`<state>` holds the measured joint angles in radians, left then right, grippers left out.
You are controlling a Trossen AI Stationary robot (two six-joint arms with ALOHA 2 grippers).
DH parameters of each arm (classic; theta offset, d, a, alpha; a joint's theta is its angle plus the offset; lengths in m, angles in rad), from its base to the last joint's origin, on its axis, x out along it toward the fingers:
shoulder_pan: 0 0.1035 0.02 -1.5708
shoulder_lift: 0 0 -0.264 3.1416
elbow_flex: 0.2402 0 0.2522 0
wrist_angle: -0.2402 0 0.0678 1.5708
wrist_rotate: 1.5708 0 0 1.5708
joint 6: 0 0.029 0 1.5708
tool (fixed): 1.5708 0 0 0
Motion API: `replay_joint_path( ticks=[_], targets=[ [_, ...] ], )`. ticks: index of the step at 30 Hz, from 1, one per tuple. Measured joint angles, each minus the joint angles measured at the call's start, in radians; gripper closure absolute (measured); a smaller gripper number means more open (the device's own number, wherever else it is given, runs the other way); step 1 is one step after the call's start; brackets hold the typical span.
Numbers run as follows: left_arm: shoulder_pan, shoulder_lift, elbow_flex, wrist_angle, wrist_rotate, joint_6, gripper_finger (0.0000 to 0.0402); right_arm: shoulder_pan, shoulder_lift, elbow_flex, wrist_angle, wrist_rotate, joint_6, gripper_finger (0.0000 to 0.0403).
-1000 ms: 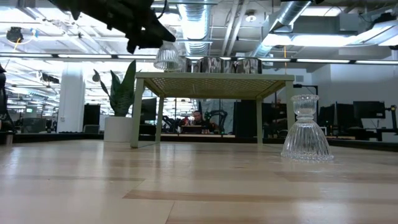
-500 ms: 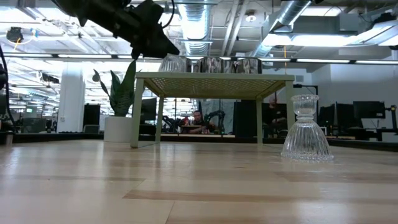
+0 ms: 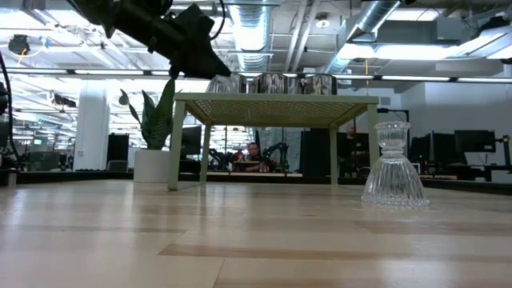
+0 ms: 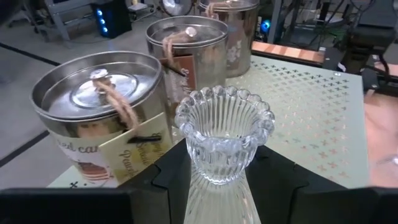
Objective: Pick & Place candle stick holders
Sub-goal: Put the top transparent glass candlestick on the shelf
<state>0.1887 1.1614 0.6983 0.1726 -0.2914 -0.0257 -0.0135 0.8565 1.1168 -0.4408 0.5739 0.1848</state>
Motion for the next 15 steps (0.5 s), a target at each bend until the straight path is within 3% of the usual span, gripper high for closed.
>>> replay_joint_path(
  ticks=[15],
  targets=[
    [-0.027,0.047,-0.001,0.041,0.002,-0.001,0.0261,0.000,0.000,0.000,0.000,0.000,0.000,0.0012]
  ],
)
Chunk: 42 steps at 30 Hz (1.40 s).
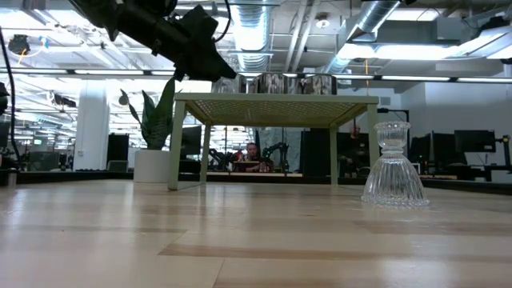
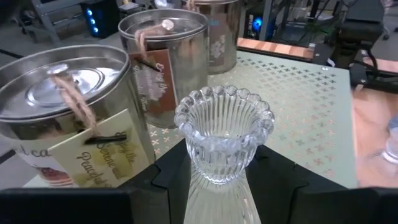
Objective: Pick & Place candle stick holders
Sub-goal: Put the top transparent glass candlestick on the shelf, then put the transparent glass candlestick on the shelf
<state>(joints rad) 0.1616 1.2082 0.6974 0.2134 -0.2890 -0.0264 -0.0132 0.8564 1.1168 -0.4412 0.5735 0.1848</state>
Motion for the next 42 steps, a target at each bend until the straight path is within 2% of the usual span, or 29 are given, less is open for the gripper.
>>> replay_joint_path(
  ticks=[13,17,22,31,38,40,42],
  targets=[
    [0.002,-0.001,0.000,0.000,-0.003,0.019,0.0260,0.000,0.000,0.000,0.000,0.000,0.000,0.0012],
    [0.002,-0.006,0.000,-0.004,-0.003,0.019,0.0249,0.000,0.000,0.000,-0.002,-0.001,0.000,0.0012],
    [0.000,-0.007,0.000,-0.004,-0.003,0.026,0.0214,0.000,0.000,0.000,-0.024,-0.046,0.000,0.0012],
    [0.000,-0.048,0.000,-0.071,-0.003,0.023,0.0116,0.008,0.000,0.000,-0.057,-0.052,0.001,0.0012],
    [-0.005,-0.196,0.000,-0.212,-0.003,-0.038,0.0086,0.005,-0.005,0.000,-0.334,0.003,0.172,0.0012],
    [-0.016,-0.244,0.001,-0.234,-0.003,-0.046,0.0085,0.007,-0.001,0.001,-0.420,-0.008,0.252,0.0012],
    [-0.030,-0.292,0.001,-0.272,-0.005,-0.057,0.0086,0.014,0.002,0.001,-0.538,-0.066,0.343,0.0012]
  ],
)
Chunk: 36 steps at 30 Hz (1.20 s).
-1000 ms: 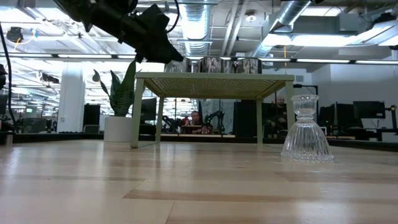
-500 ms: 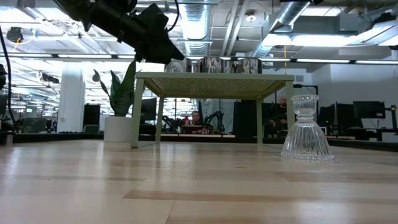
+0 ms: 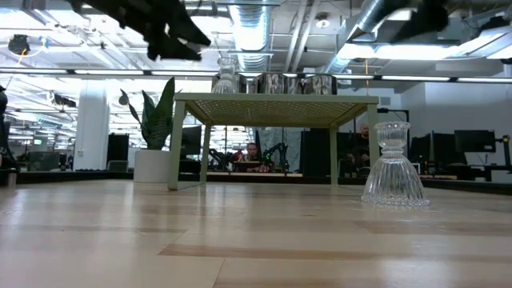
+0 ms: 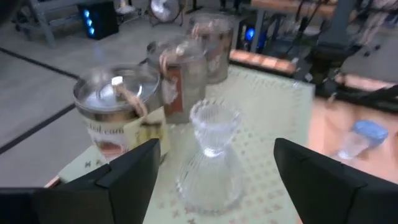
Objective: Pick & Place candle stick holders
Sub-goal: Put the transparent glass candlestick on the shelf
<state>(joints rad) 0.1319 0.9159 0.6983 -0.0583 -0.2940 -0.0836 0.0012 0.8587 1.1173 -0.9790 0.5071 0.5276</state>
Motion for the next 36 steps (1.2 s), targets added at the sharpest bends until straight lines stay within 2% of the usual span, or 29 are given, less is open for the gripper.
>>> replay_joint_path(
  ticks=[4,6,10,13,18,22,30,36],
  targets=[
    [-0.032,-0.084,0.000,-0.036,-0.044,-0.025,0.0095,0.051,0.046,-0.002,-0.216,-0.101,0.179,0.0012],
    [-0.048,-0.124,0.000,-0.037,-0.058,-0.026,0.0100,0.118,0.085,-0.028,-0.254,-0.120,0.245,0.0012],
    [-0.063,-0.180,0.000,-0.039,-0.102,-0.026,0.0105,0.301,0.155,-0.125,-0.193,-0.113,0.386,0.0012],
    [-0.065,-0.210,0.000,-0.035,-0.121,-0.026,0.0105,0.432,0.219,-0.215,-0.092,-0.059,0.511,0.0012],
    [-0.065,-0.231,0.000,-0.035,-0.125,-0.026,0.0105,0.573,0.332,-0.337,0.064,-0.011,0.705,0.0012],
    [-0.065,-0.230,0.000,-0.035,-0.125,-0.026,0.0105,0.622,0.416,-0.384,0.192,0.022,0.778,0.0012],
    [-0.065,-0.229,0.000,-0.034,-0.125,-0.026,0.0105,0.619,0.539,-0.437,0.455,0.079,0.759,0.0012],
    [-0.065,-0.229,0.000,-0.034,-0.124,-0.029,0.0105,0.604,0.631,-0.442,0.527,0.142,0.755,0.0012]
  ],
)
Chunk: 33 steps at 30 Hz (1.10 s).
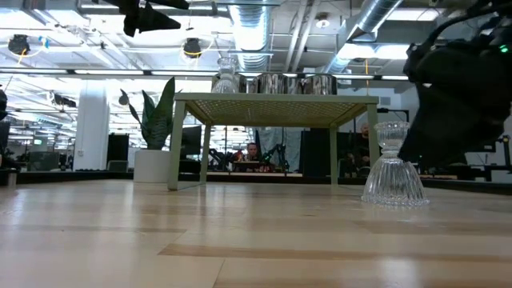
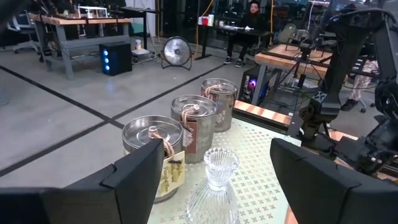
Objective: Pick & Place candle stick holders
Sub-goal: Put the transparent glass candlestick on the shelf
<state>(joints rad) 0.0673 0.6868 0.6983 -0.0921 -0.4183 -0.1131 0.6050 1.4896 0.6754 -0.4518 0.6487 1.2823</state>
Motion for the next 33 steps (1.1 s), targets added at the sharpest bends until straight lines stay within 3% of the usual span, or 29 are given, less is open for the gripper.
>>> replay_joint_path(
  ticks=[14,20,27,33],
  targets=[
    [0.000,0.000,0.000,0.002,0.000,0.003,0.0105,-0.102,0.091,0.000,0.231,0.048,-0.131,0.0026],
    [0.000,0.000,0.000,0.002,0.000,0.003,0.0105,-0.111,0.102,0.001,0.230,0.028,-0.131,0.0107],
    [0.000,0.000,0.000,0.002,0.000,0.003,0.0105,-0.111,0.091,0.003,0.226,0.044,-0.137,0.0266],
    [0.000,-0.014,-0.001,0.001,-0.001,0.003,0.0105,-0.100,0.081,0.021,0.228,-0.003,-0.160,0.0269]
  ],
)
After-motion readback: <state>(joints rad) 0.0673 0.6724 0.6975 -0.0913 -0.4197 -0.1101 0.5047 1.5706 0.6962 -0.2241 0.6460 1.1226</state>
